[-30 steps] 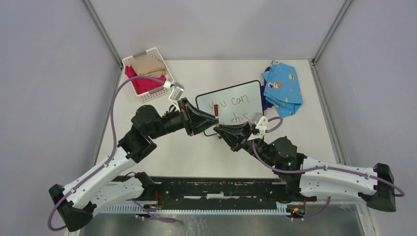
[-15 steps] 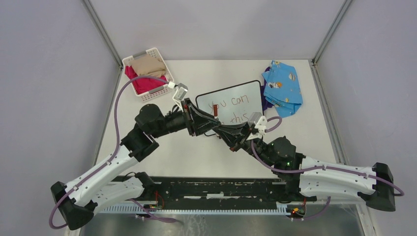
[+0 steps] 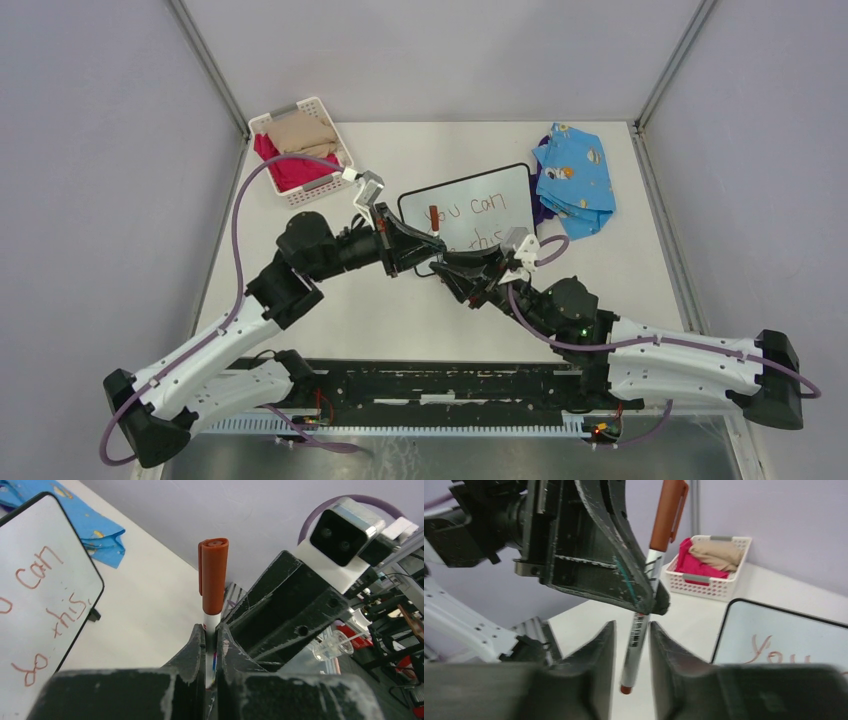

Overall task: Write a sentence on the whiteboard
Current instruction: Place the whiteboard marker at the center of the board.

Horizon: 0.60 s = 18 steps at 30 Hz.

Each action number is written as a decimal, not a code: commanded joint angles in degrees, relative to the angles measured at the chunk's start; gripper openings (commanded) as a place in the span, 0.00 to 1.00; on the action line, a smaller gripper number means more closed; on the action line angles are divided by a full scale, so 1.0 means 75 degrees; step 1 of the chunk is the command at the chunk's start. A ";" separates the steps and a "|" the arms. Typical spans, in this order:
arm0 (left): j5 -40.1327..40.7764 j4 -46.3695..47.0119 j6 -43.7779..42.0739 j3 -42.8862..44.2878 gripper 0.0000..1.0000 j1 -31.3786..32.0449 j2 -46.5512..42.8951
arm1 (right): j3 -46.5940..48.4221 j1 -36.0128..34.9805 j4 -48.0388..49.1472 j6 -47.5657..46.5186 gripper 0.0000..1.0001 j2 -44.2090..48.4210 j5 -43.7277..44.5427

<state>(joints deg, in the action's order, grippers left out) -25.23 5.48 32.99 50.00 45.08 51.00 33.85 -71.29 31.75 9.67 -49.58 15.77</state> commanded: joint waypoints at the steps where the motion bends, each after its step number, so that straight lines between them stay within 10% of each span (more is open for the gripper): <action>1: 0.0685 -0.0442 -0.0171 0.0026 0.02 0.0024 -0.0138 | 0.0342 -0.0046 -0.0073 -0.0233 0.48 0.0023 -0.0421; 6: 0.1419 -0.1380 -0.0577 0.0309 0.02 0.0024 -0.0299 | 0.0561 -0.0049 -0.0971 -0.0460 0.81 0.0291 0.0037; 18: 0.3440 -0.5770 -0.3489 0.2069 0.02 0.0030 0.0550 | 0.0440 -0.0043 -0.4806 -0.0600 0.83 0.1836 0.3812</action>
<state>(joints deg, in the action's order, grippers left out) -5.32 -25.10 19.55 62.65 45.12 51.94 35.73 -71.50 7.90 4.32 -38.94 28.01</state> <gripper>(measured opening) 0.069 0.836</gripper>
